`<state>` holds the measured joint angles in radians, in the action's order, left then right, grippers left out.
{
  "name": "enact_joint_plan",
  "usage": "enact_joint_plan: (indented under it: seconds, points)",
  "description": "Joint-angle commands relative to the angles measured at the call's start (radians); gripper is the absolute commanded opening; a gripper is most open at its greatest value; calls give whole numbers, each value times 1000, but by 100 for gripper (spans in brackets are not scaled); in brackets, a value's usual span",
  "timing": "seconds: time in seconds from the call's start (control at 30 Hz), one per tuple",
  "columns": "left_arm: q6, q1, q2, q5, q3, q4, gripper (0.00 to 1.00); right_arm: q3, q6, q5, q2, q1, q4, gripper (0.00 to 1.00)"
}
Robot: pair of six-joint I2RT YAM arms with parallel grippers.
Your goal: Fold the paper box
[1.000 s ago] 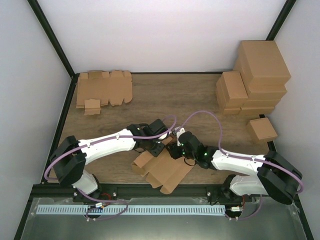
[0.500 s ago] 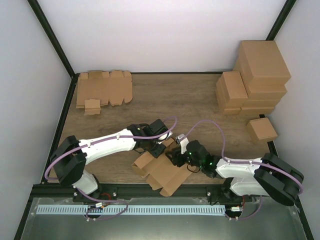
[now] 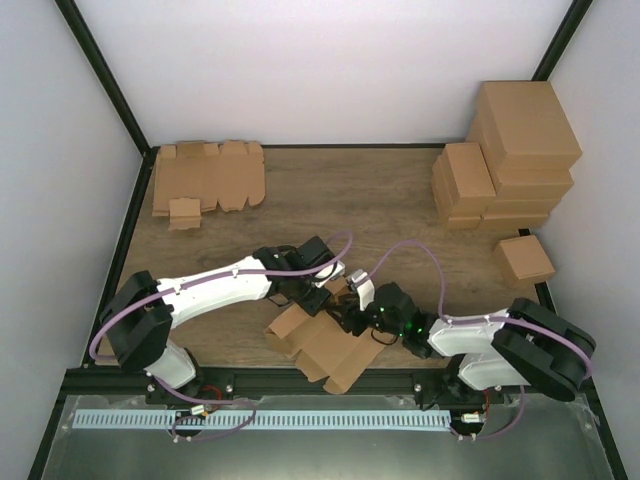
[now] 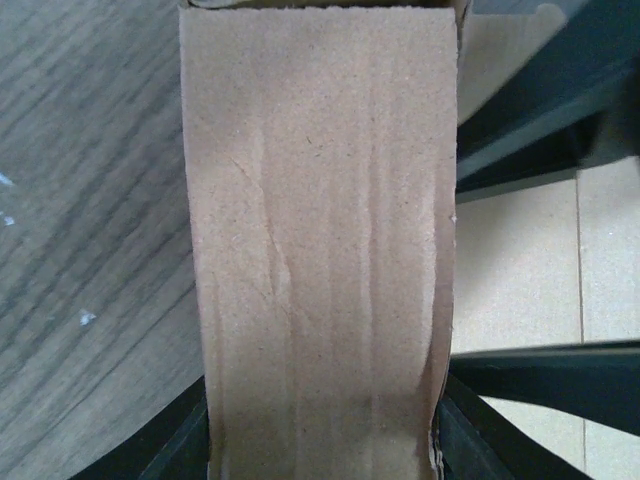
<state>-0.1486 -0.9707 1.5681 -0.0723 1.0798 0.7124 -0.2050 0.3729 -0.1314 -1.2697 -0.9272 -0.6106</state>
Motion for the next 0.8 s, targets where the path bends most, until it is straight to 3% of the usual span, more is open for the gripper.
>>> enact_joint_plan:
  seconds: [0.0,0.2,0.43,0.77]
  points:
    - [13,-17,-14,-147,37,-20,48,-3,-24,35,-51,-7,-162,51]
    - [12,-17,-13,-179,41,-9,48,24,-24,49,-82,-7,-251,51]
    - [3,-17,28,-44,39,31,48,58,-13,79,-29,-6,-257,51]
    - [-14,-18,69,55,48,24,48,86,11,-6,215,-7,-41,54]
